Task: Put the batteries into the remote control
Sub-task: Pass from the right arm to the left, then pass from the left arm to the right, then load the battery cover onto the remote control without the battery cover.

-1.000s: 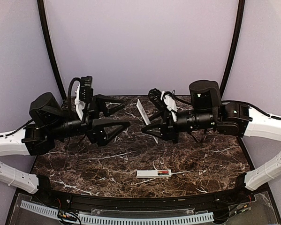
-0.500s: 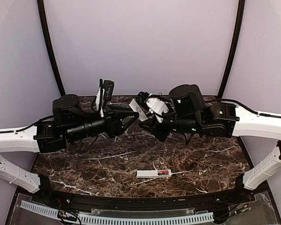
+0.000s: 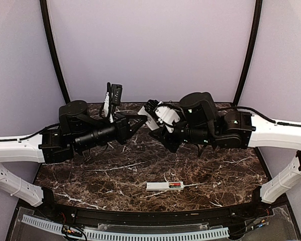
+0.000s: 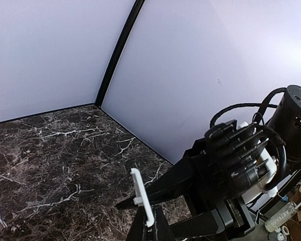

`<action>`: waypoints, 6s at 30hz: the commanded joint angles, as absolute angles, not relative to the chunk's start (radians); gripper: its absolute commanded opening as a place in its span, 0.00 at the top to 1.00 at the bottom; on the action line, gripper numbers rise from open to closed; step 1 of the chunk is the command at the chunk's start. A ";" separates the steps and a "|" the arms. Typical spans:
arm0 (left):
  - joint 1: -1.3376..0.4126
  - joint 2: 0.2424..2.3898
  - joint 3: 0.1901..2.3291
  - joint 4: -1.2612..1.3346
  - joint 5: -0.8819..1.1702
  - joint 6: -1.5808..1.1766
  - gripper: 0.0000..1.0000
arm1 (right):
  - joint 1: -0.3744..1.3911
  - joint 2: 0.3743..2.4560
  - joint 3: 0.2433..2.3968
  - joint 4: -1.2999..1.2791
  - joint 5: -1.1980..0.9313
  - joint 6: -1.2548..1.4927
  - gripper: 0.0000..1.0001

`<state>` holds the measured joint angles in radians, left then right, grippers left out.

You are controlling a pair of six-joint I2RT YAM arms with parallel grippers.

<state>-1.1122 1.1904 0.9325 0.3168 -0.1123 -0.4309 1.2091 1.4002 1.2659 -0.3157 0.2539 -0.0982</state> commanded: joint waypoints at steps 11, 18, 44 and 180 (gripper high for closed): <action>-1.106 1.153 0.880 0.356 -0.184 -0.474 1.00 | 1.229 1.311 1.208 -0.206 0.231 -0.077 0.37; -1.106 1.068 0.814 0.387 -0.237 -0.479 1.00 | 1.227 1.210 1.125 -0.038 0.063 -0.131 0.06; -1.106 1.014 0.756 0.479 -0.181 -0.537 1.00 | 1.234 1.423 1.244 -0.004 0.183 -0.242 0.52; -1.127 1.101 0.610 0.136 0.097 0.285 0.24 | 1.075 1.859 1.230 -0.683 -0.237 -0.394 0.71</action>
